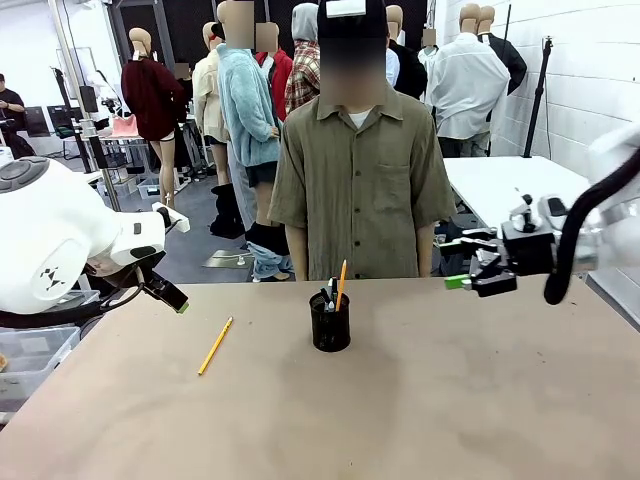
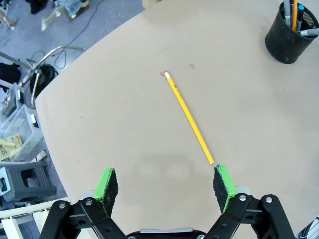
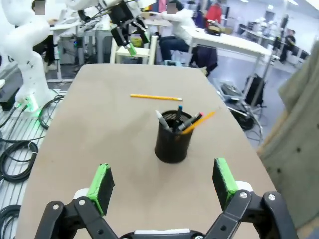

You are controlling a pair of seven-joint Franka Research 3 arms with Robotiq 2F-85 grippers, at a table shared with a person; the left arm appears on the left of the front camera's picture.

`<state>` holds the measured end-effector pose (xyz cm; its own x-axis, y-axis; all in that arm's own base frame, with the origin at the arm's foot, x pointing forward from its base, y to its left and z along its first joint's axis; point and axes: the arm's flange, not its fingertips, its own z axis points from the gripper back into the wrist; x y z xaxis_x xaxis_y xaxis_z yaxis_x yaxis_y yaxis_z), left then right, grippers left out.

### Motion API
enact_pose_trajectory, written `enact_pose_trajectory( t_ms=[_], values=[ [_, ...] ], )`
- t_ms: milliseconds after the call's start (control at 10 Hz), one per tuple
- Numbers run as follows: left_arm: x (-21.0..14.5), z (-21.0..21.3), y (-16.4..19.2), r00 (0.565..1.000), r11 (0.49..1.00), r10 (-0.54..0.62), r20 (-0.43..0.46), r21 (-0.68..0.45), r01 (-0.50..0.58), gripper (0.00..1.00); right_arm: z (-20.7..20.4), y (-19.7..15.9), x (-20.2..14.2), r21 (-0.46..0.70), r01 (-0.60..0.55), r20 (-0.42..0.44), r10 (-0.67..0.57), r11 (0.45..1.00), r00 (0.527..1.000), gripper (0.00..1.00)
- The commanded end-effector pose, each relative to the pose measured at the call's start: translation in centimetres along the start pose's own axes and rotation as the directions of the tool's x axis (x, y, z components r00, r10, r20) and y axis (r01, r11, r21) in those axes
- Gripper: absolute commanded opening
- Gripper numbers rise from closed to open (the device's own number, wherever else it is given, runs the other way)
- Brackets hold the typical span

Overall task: Place the pens into the pen holder.
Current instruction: Pick up a writing instrument from the table and place it into the Pen holder.

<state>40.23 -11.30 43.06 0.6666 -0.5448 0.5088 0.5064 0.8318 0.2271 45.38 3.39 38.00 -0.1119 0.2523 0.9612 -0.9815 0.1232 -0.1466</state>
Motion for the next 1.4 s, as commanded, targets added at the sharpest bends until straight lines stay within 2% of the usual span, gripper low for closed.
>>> enact_pose_trajectory(
  t_ms=[0,200,300,400,600,700,1000,1100,1300],
  values=[
    [-0.3,-0.2,-0.1,1.0,1.0,0.0,0.008,0.005,0.0,1.0,1.4,0.8,-0.5,-0.102,0.065,-0.001,-0.066,0.993,0.998,1.0],
    [0.0,0.0,0.0,1.0,1.0,0.0,0.0,0.0,0.0,1.0,3.5,1.5,-1.5,-0.149,0.096,0.022,-0.094,0.984,0.995,1.0],
    [0.7,0.2,-0.9,0.999,0.998,0.042,0.005,0.047,-0.042,1.0,3.7,1.5,-2.0,-0.143,0.117,0.022,-0.115,0.983,0.993,1.0],
    [1.8,-0.6,-1.6,0.999,0.999,0.033,-0.002,0.027,-0.033,1.0,3.7,1.0,-1.7,-0.107,0.064,0.001,-0.064,0.992,0.998,1.0],
    [4.7,-3.4,-2.2,0.998,0.998,0.052,-0.028,0.03,-0.051,1.0,3.7,1.0,-1.7,-0.107,0.064,0.001,-0.064,0.992,0.998,1.0],
    [5.6,-5.6,-1.9,0.993,0.995,0.072,-0.09,0.077,-0.065,1.0,3.7,1.0,-1.7,-0.107,0.064,0.001,-0.064,0.992,0.998,1.0],
    [4.6,-11.2,-2.9,0.965,0.99,0.131,-0.228,0.087,-0.113,1.0,3.7,1.0,-1.7,-0.107,0.064,0.001,-0.064,0.992,0.998,1.0],
    [3.6,-11.9,-3.6,0.96,0.99,0.136,-0.244,0.062,-0.125,1.0,3.7,1.0,-1.7,-0.107,0.064,0.001,-0.064,0.992,0.998,1.0],
    [2.8,-12.4,-4.0,0.97,0.989,0.146,-0.193,0.0,-0.149,1.0,3.7,1.0,-1.7,-0.107,0.064,0.001,-0.064,0.992,0.998,1.0]
  ],
)
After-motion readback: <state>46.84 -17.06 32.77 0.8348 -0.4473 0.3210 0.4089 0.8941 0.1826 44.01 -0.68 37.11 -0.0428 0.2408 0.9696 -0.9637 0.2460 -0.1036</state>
